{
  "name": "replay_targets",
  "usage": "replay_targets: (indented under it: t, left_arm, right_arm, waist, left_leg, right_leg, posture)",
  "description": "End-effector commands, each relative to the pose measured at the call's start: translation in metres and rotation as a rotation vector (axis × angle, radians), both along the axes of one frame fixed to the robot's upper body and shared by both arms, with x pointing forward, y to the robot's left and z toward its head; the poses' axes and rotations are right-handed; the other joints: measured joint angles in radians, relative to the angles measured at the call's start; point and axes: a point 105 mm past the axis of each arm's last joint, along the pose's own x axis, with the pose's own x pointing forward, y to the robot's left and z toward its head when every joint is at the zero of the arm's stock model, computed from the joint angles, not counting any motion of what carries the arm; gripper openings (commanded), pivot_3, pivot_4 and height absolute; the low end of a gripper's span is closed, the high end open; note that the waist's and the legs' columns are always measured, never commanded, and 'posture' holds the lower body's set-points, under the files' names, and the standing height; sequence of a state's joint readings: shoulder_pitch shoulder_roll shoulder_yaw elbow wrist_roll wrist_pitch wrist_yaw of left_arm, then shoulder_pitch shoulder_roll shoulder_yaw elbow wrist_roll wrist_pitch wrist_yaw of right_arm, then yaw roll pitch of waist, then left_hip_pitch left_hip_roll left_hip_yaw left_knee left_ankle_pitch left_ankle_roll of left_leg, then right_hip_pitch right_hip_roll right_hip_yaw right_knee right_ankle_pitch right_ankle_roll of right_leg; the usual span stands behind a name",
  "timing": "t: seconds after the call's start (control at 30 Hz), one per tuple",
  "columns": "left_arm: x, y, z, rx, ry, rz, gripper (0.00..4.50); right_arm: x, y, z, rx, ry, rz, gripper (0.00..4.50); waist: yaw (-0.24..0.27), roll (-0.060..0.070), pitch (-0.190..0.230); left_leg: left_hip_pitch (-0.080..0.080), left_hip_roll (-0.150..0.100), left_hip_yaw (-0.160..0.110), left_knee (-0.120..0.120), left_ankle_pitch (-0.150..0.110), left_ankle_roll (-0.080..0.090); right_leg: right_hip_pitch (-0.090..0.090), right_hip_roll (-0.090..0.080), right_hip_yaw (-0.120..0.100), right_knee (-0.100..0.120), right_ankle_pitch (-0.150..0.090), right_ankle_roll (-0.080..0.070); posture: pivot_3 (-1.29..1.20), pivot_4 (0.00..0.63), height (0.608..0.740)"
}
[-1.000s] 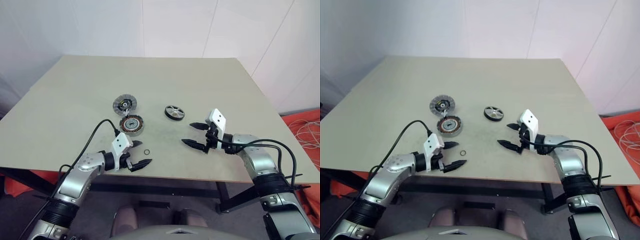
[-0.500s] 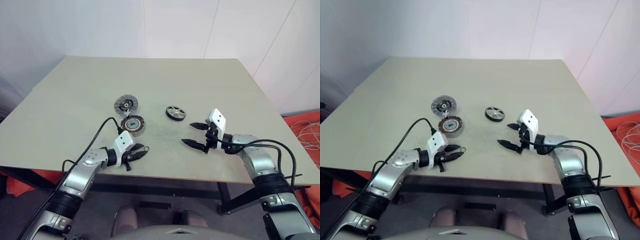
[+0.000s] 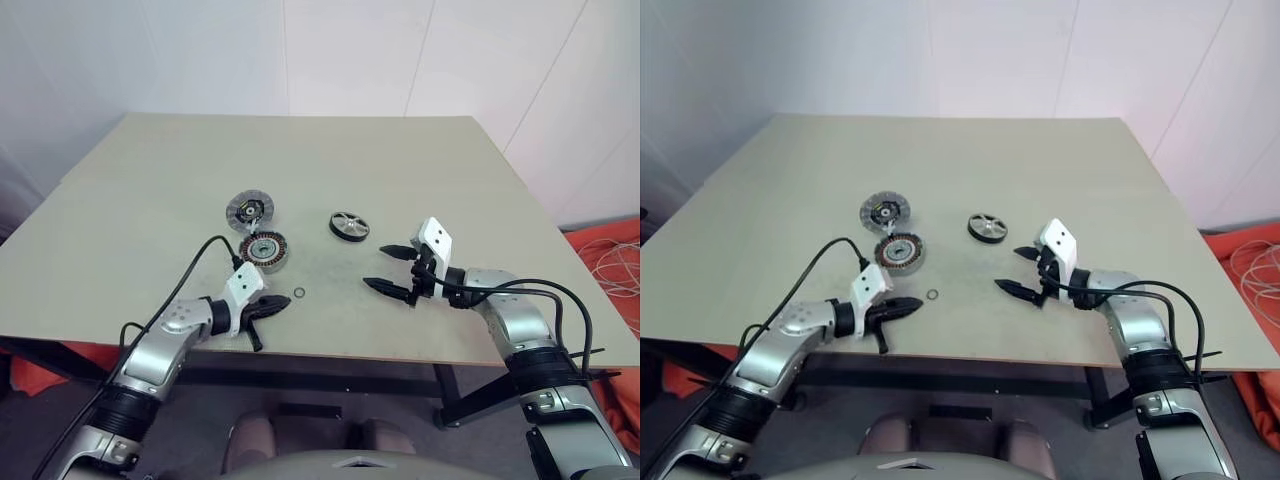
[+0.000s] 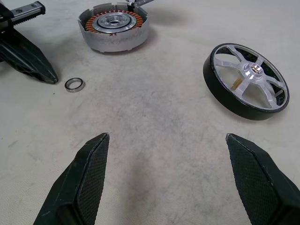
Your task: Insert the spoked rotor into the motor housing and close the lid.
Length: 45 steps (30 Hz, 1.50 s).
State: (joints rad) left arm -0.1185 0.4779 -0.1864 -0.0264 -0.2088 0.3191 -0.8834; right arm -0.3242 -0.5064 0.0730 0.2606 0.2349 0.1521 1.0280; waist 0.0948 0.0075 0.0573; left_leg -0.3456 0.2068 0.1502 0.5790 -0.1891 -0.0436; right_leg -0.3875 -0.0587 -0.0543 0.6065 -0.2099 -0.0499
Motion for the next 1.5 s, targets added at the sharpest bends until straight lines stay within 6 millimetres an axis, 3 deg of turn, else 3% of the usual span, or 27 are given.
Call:
replay_targets:
  t: [0.03,0.5,0.9,1.03,1.2,1.37,1.5]
  left_arm:
    - [0.001,0.008,0.015,-0.035,-0.020,0.024,0.02]
    - [0.000,0.046,0.041,-0.058,-0.006,0.108,0.02]
    - [0.006,0.027,0.034,-0.015,-0.010,0.097,0.02]
    - [0.002,0.011,0.040,-0.050,0.008,0.011,0.88]
    - [0.007,-0.008,0.044,-0.061,-0.010,-0.057,2.61]
    - [0.018,-0.014,0.044,-0.071,-0.037,-0.042,4.26]
    - [0.029,-0.017,0.036,-0.070,-0.070,-0.021,4.42]
  right_arm:
    - [0.002,0.002,0.014,0.017,-0.055,0.015,4.50]
    - [0.000,0.005,0.012,0.027,-0.052,0.014,4.50]
    - [0.002,0.005,0.013,0.025,-0.058,0.015,4.50]
    - [0.002,0.004,0.013,0.023,-0.059,0.012,4.50]
    - [0.003,0.005,0.013,0.025,-0.063,0.009,4.50]
    - [0.003,0.005,0.013,0.028,-0.067,0.003,4.50]
    - [0.001,0.008,0.012,0.033,-0.072,0.005,4.50]
  waist:
    - [0.000,0.000,0.000]
    - [0.000,0.000,0.000]
    - [0.000,0.000,0.000]
    - [0.000,0.000,0.000]
    - [0.001,0.000,0.000]
    - [-0.001,0.000,0.000]
    - [0.000,0.000,0.000]
  left_leg:
    - [0.000,0.000,0.000,0.000,0.000,0.000]
    - [0.000,0.000,0.000,0.000,0.000,0.000]
    - [0.000,0.000,0.000,0.000,0.000,0.000]
    - [0.000,0.000,0.000,0.000,0.000,0.000]
    - [0.000,0.000,0.000,0.000,0.000,0.000]
    - [-0.001,0.000,0.000,0.000,0.000,0.000]
    - [-0.002,0.000,0.000,0.000,0.000,0.000]
  right_leg:
    - [0.000,0.000,0.000,0.000,0.000,0.000]
    - [0.000,0.000,0.000,0.000,0.000,0.000]
    - [0.000,0.000,0.000,0.000,0.000,0.000]
    - [-0.001,0.000,0.000,0.000,0.000,0.000]
    - [0.000,0.000,0.000,0.000,0.000,0.000]
    - [-0.001,0.000,0.000,0.000,0.000,0.000]
    - [-0.001,0.000,0.000,0.000,0.000,0.000]
  posture:
    - [0.00,0.000,0.740]
    - [0.00,0.000,0.740]
    - [0.00,0.000,0.740]
    - [0.00,0.000,0.740]
    - [0.00,0.000,0.740]
    - [0.00,0.000,0.740]
    - [0.00,0.000,0.740]
